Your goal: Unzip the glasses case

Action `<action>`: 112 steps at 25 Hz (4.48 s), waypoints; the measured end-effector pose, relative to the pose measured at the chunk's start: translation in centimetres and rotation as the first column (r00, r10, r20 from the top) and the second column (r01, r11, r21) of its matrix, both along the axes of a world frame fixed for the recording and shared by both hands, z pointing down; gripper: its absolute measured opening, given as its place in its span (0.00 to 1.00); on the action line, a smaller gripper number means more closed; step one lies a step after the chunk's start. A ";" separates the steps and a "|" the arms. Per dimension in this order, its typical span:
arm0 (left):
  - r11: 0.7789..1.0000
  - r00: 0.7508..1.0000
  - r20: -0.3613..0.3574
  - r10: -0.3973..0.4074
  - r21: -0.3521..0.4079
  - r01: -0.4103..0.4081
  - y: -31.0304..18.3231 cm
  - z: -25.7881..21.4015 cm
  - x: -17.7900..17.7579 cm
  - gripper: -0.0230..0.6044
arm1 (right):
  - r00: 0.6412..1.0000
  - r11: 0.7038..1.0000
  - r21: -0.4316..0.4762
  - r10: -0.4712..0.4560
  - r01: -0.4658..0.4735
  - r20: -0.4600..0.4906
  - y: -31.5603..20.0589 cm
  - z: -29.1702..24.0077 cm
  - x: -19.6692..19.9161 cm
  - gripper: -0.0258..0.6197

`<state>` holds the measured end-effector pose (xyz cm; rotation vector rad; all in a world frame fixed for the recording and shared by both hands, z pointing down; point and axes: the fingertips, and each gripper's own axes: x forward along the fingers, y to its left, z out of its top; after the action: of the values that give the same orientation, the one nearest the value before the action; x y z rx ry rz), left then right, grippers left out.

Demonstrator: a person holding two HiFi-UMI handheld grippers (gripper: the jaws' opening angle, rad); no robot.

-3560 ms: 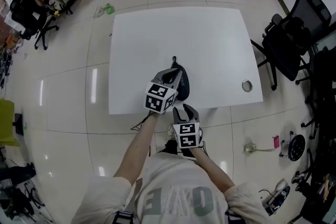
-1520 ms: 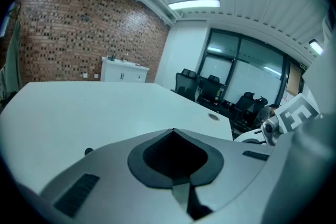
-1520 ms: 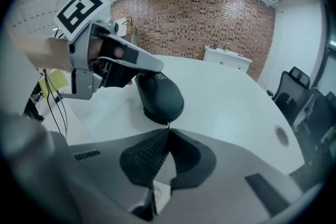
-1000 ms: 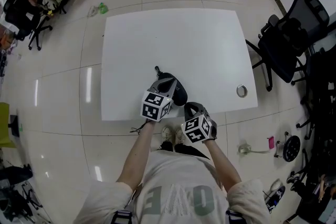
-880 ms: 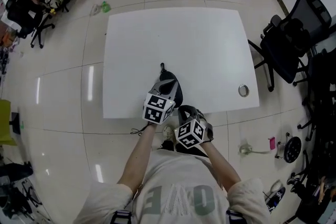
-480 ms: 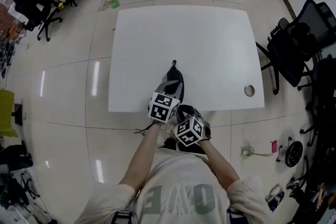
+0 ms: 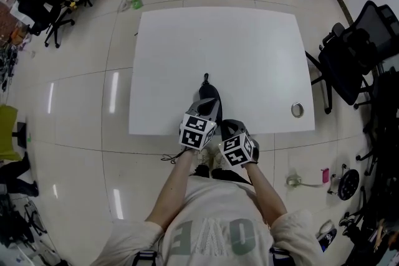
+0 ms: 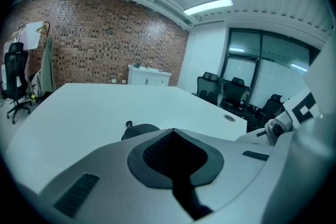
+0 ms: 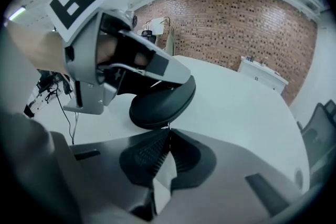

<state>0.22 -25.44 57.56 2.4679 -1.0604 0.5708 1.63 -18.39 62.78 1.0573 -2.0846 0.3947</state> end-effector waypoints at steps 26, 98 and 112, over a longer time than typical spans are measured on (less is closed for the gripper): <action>0.987 0.990 0.024 -0.138 -0.085 0.139 0.4 0.3 -4.8 0.03 | 1.000 1.000 0.025 -0.002 0.003 -0.012 5.2 0.6 -4.3 0.04; 0.989 0.990 0.094 -0.106 -0.089 0.114 3.6 -1.4 -3.8 0.03 | 0.994 0.997 -0.013 -0.075 0.076 0.075 5.7 -0.4 -5.3 0.04; 0.977 0.984 0.043 -0.174 -0.116 0.178 4.1 0.2 -4.1 0.03 | 0.989 0.992 -0.040 -0.120 0.123 0.084 5.9 -0.2 -4.1 0.04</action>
<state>-3.86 -21.30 57.80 2.2414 -1.2061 0.6019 -2.51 -12.54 62.60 0.8957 -2.1895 0.4285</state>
